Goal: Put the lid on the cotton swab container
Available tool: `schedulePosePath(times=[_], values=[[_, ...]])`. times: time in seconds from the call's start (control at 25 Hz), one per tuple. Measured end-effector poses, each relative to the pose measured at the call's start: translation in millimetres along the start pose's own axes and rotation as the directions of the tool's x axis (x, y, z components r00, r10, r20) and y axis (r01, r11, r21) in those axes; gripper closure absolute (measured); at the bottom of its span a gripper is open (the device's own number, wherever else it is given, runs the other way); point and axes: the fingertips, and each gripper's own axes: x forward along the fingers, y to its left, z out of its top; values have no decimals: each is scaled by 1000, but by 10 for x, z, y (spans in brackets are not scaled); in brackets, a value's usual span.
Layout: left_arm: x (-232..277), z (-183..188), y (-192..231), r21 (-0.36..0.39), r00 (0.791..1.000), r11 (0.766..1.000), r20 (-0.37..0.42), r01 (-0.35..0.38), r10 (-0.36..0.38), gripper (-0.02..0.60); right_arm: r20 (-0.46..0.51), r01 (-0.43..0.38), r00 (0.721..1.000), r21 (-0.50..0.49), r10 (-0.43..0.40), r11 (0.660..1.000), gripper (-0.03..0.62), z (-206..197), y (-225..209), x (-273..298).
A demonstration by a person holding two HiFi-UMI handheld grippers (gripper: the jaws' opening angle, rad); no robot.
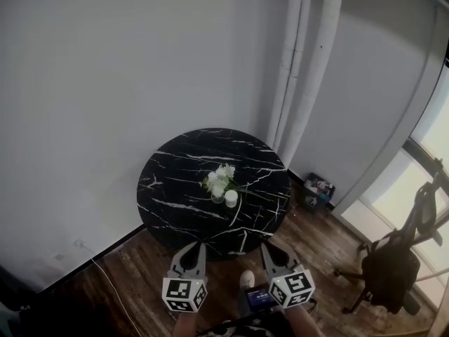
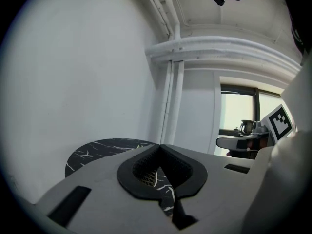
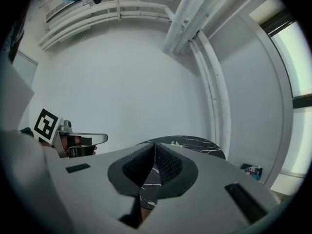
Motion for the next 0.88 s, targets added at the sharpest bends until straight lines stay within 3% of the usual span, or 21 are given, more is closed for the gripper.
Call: schedulePosePath(times=[0.44,0.88], values=[[1146,311,396,-3,998,998,-23,-57,56,568,-42,-64,997,0,64,998,576,325,-693,1120],[2012,329,736,-3,988,991,-70,-135,135,568,-118,-130,984,7,130,991,576,260,-1212,1926]])
